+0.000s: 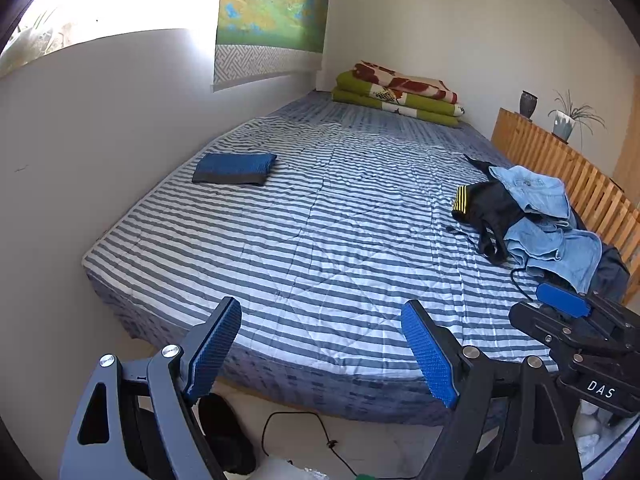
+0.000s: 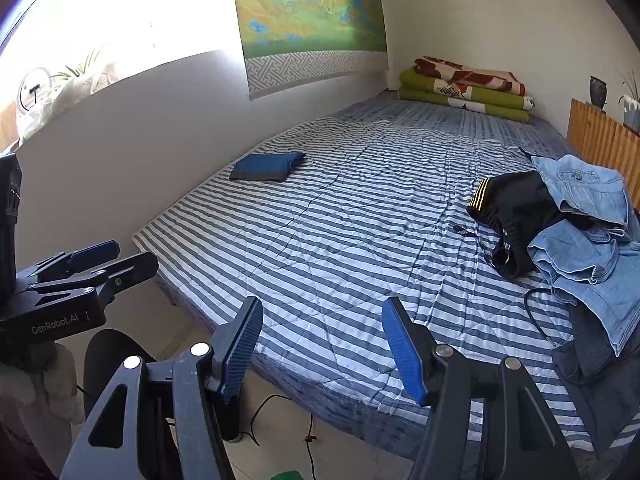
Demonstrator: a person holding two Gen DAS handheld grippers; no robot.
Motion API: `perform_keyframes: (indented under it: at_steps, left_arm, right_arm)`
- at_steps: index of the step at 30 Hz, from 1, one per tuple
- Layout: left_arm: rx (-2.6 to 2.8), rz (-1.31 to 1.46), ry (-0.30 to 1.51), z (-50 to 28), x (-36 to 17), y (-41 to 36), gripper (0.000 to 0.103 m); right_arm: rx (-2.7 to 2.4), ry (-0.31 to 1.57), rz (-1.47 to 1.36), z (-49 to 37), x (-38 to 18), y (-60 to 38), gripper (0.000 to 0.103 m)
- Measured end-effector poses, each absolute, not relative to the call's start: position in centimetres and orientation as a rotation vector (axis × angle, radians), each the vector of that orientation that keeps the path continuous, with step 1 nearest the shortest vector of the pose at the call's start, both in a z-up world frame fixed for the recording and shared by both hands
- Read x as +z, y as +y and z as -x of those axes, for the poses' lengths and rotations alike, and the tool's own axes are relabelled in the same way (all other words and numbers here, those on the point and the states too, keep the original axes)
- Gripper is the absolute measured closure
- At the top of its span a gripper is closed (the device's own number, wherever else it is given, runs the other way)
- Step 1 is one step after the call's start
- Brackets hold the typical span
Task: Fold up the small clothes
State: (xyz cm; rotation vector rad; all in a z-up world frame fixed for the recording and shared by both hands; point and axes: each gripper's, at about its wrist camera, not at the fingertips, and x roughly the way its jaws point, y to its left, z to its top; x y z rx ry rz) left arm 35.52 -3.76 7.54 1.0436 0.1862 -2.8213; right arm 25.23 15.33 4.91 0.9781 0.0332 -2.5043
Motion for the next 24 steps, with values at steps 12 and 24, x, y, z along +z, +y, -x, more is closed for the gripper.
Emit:
perform_keyframes:
  at_steps: [12, 24]
  left_arm:
    - [-2.817, -1.054, 0.174, -35.37, 7.34, -3.59, 0.016]
    - [-2.819, -1.065, 0.171, -35.22, 7.19, -3.68, 0.015]
  right_arm:
    - [-2.496, 0.02, -0.99, -25.13, 4.33, 15.42, 0.045]
    - [-2.495, 0.01, -1.005, -25.1, 3.98, 15.46, 0.045]
